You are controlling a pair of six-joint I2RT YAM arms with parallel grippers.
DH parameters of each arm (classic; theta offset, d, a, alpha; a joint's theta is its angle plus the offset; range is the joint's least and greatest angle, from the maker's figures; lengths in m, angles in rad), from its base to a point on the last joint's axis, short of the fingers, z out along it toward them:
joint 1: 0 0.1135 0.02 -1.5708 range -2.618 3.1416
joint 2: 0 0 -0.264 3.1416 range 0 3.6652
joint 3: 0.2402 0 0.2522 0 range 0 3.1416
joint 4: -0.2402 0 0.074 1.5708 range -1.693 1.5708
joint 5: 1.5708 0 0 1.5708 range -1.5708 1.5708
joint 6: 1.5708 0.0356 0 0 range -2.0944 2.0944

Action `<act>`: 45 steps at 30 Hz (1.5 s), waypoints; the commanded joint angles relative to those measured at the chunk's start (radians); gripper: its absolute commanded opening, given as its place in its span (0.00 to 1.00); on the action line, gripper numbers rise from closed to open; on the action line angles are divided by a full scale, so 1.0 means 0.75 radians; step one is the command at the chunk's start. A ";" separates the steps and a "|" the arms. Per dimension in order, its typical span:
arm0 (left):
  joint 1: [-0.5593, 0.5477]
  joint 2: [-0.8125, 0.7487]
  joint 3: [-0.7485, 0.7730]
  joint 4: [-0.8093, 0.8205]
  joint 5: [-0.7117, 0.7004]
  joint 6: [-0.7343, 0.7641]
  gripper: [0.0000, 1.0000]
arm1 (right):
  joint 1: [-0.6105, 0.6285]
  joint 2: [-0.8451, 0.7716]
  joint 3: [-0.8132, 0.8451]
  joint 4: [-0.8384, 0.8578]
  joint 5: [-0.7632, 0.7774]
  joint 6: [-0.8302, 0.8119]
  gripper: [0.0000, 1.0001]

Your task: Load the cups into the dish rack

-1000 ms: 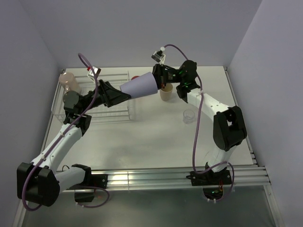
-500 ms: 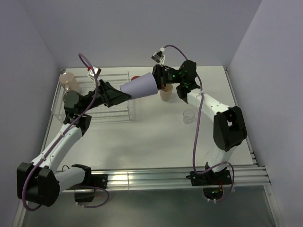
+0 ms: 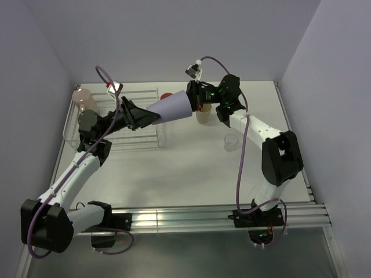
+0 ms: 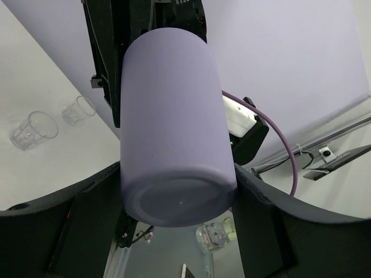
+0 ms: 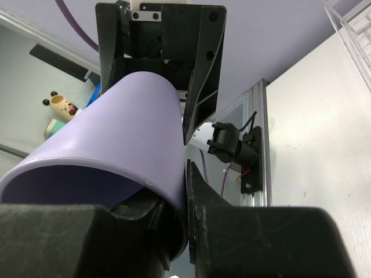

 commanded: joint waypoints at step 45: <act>0.706 0.729 1.526 -2.436 -0.710 1.985 0.00 | -0.299 -0.089 0.344 -1.358 0.231 -1.127 1.00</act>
